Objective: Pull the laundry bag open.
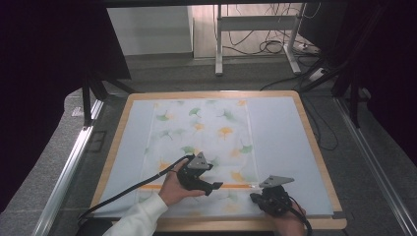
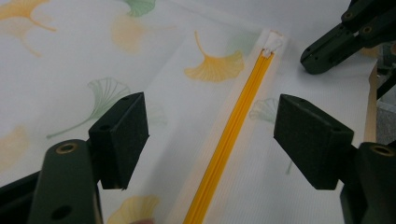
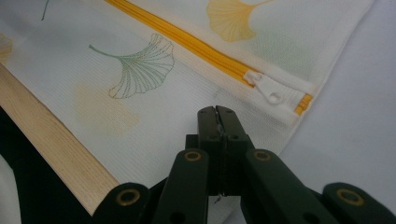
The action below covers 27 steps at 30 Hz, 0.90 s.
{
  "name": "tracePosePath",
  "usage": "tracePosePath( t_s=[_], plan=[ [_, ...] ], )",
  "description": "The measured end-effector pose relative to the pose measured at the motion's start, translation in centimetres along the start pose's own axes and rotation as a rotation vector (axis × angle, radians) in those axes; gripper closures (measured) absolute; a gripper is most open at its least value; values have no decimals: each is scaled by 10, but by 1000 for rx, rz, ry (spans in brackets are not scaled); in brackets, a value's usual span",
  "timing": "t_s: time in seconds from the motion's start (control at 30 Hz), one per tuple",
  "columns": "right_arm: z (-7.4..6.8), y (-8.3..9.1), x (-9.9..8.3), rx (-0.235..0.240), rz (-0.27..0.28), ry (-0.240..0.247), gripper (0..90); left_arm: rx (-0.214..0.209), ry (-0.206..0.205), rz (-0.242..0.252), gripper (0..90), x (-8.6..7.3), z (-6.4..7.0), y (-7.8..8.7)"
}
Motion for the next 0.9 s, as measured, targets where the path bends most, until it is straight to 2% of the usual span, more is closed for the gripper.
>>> tracePosePath(
  t_s=[0.13,0.53,0.6,0.8,0.9],
  plan=[
    [0,0,0,0,-1,6,890,-11,-9,2,261,9,6,-6],
    [-4,3,-3,14,1,5,890,-34,-45,-13,267,21,20,-23],
    [-4,4,-4,8,-3,11,890,-53,-43,-15,273,23,23,-26],
    [-3,5,-5,10,-5,9,890,-57,-43,-23,282,25,25,-36],
    [-4,5,-5,12,-6,11,890,-70,-18,-14,289,25,24,-41]
  ],
)
Point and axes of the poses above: each handheld gripper's, and its own axes: y roughly backward along the jaws, x roughly out of its top, z roughly to its right, the point moved 8 cm from there along -y, roughly forward along the jaws, and after that the axes turned 2 degrees about y, right-handed, at the moved point
